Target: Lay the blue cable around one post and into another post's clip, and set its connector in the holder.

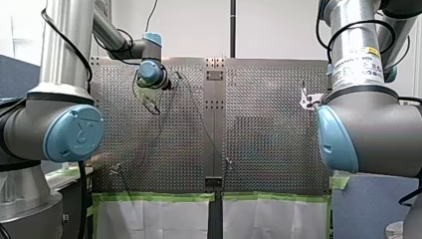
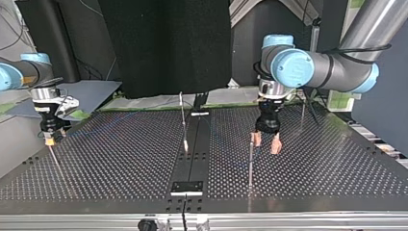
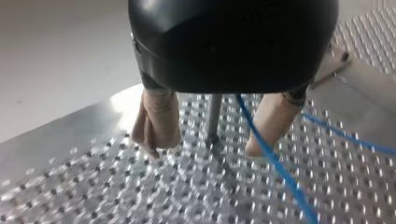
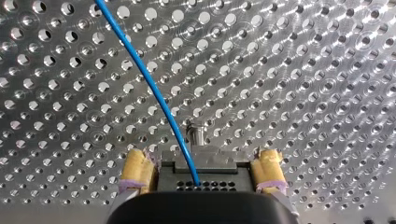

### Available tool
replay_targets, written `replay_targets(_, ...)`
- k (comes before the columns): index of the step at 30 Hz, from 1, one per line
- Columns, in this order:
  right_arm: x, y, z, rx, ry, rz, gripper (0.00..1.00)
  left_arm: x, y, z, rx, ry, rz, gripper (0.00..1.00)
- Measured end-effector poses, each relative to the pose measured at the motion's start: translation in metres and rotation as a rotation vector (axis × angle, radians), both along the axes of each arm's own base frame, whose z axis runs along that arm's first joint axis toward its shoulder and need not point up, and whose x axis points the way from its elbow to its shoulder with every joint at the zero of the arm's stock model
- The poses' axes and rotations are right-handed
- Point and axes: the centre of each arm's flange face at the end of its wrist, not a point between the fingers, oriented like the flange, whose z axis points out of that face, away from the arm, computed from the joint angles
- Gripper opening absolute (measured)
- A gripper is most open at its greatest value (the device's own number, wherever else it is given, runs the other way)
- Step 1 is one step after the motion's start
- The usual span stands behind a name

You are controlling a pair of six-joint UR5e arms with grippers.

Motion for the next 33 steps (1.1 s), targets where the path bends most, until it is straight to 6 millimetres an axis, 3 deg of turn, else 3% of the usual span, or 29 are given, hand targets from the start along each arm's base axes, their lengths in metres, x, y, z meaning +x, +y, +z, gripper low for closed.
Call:
replay_targets(10, 0.0, 0.0, 0.0, 0.001, 0.0, 0.0, 1.0, -0.004, -0.005, 0.012, -0.053, -0.026, -0.042, 0.98)
replay_targets(33, 0.0, 0.0, 0.0, 0.001, 0.0, 0.0, 1.0, -0.023, 0.0, 0.035, 0.011, -0.039, -0.007, 0.98)
